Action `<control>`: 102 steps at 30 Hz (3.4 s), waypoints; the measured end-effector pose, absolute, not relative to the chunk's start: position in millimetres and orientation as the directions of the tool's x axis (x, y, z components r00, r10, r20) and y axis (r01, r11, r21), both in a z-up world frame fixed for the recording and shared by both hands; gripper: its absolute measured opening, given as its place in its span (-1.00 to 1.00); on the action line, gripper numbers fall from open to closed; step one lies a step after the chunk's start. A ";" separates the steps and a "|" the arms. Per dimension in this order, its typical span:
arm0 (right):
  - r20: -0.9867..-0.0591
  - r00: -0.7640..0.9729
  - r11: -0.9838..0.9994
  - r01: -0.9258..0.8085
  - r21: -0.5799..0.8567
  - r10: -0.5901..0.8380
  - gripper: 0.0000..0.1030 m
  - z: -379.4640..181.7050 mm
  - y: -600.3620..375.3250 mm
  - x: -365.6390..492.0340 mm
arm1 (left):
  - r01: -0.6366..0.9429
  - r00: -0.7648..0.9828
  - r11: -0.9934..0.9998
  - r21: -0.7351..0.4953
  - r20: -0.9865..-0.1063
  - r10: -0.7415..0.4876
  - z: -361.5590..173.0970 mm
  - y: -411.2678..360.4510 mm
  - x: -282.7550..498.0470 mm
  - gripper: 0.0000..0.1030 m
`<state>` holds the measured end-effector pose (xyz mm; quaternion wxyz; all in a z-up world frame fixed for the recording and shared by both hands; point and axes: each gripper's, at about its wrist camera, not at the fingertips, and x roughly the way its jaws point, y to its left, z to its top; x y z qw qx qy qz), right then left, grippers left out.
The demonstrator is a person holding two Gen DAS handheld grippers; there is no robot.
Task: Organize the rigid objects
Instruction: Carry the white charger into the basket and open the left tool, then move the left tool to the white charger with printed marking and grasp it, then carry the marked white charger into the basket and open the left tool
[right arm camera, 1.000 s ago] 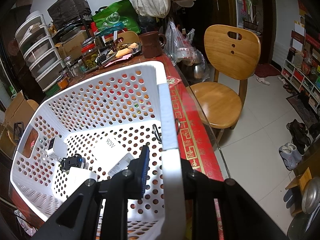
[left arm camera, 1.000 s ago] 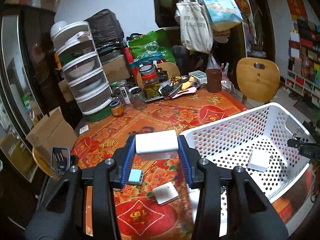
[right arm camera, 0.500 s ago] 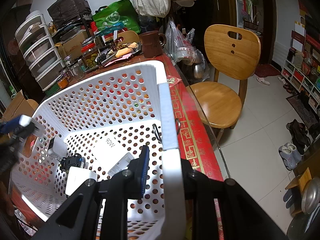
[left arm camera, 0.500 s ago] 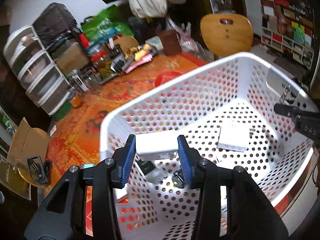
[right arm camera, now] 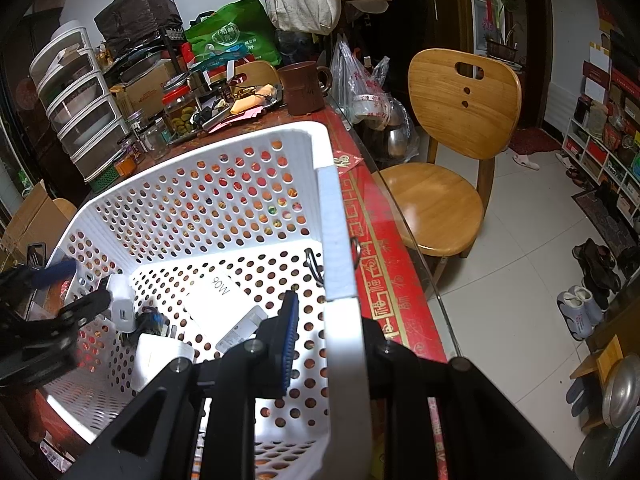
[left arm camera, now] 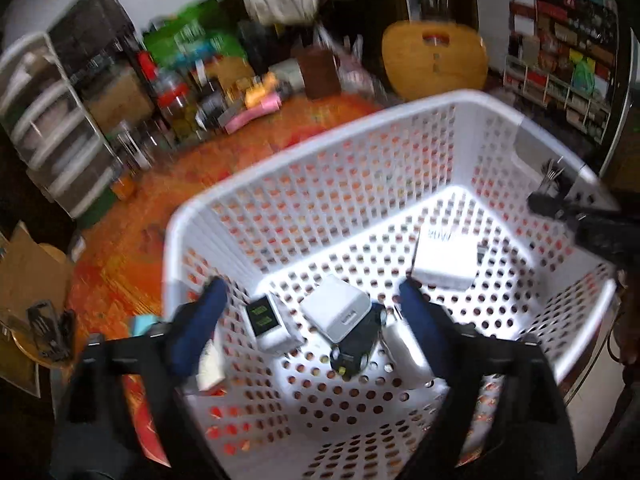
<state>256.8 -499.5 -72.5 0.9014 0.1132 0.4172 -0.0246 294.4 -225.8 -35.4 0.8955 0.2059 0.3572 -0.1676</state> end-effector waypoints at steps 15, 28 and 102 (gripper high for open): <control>-0.757 0.652 0.973 0.138 0.184 0.051 -0.59 -72.4 -500.4 257.4 | 0.156 0.743 0.984 0.084 -0.667 -0.061 -30.1 -17.7 275.5 0.99; -0.759 0.649 0.975 0.134 0.177 0.048 -0.59 -71.6 -499.1 255.8 | 0.223 0.623 0.975 0.015 -0.771 -0.131 -133.3 -26.9 338.9 0.99; -0.765 0.643 0.978 0.129 0.163 0.043 -0.60 -68.9 -499.0 257.1 | 0.424 0.749 0.736 0.528 -0.662 0.043 -40.5 -275.6 300.3 0.20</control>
